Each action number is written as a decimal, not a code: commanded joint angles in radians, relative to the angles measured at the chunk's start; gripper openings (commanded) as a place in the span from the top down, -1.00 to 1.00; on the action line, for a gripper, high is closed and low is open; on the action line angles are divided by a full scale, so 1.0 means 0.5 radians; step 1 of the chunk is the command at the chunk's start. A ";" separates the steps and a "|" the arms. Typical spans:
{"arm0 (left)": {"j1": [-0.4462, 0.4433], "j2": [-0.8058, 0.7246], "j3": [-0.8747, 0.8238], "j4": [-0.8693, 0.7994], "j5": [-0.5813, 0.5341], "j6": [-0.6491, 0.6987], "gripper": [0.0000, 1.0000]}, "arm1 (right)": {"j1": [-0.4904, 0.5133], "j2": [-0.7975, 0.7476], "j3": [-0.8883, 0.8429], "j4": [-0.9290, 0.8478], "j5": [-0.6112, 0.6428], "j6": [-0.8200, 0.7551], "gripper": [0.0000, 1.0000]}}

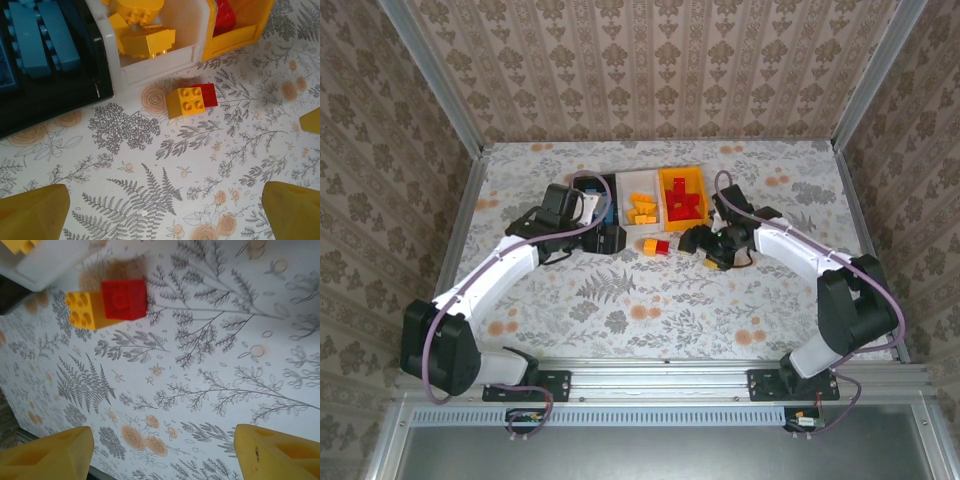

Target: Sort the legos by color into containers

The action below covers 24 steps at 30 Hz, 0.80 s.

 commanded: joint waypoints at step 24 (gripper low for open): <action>0.012 -0.207 -0.236 -0.011 -0.085 -0.246 -1.00 | 0.037 0.782 0.565 -0.060 -0.177 -0.103 -0.27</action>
